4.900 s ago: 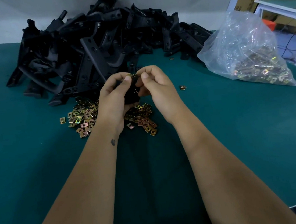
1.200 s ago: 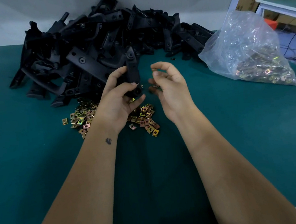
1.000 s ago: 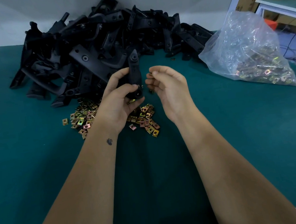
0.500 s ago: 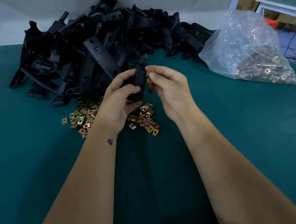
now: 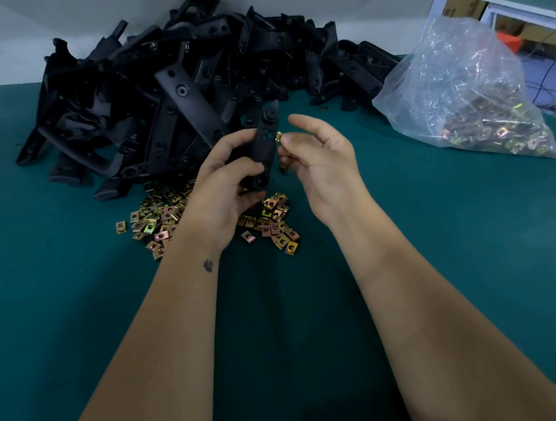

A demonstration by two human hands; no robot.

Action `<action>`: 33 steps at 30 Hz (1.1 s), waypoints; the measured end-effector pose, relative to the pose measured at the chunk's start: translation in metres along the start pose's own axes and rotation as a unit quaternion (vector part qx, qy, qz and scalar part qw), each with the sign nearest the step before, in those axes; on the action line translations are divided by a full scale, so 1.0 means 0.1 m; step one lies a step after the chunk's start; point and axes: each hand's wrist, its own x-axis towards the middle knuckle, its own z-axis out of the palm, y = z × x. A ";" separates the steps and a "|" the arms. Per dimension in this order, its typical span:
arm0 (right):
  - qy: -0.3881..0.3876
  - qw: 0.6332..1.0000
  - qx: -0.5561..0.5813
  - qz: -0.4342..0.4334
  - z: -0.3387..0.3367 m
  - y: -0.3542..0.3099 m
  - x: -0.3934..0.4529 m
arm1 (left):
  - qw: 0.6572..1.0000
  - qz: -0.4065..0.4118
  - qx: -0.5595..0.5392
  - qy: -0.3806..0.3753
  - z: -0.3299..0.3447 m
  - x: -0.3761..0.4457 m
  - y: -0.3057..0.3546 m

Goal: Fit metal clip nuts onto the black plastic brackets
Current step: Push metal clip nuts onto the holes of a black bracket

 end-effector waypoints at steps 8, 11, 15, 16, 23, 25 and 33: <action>-0.016 1.000 -0.006 0.005 0.01 0.01 0.00 | 0.999 0.021 0.026 0.039 0.04 -0.01 -0.02; -0.009 1.000 -0.003 0.001 0.00 0.01 0.00 | 0.998 0.032 0.030 0.040 0.03 -0.01 -0.02; -0.011 1.000 0.008 0.002 0.00 0.02 0.00 | 0.998 0.037 0.021 0.041 0.04 -0.02 -0.01; -0.012 1.000 0.013 0.004 0.00 0.03 0.00 | 0.998 0.037 0.021 0.041 0.05 -0.03 -0.01; -0.007 0.998 0.054 0.023 0.02 0.03 -0.02 | 0.997 0.055 0.027 0.055 0.11 -0.03 -0.02; -0.012 0.998 0.055 0.029 0.04 0.03 -0.03 | 0.997 0.053 0.041 0.046 0.11 -0.04 -0.02; -0.026 0.999 0.032 0.018 0.01 -0.01 -0.03 | 0.998 0.039 0.041 0.020 0.07 -0.03 -0.01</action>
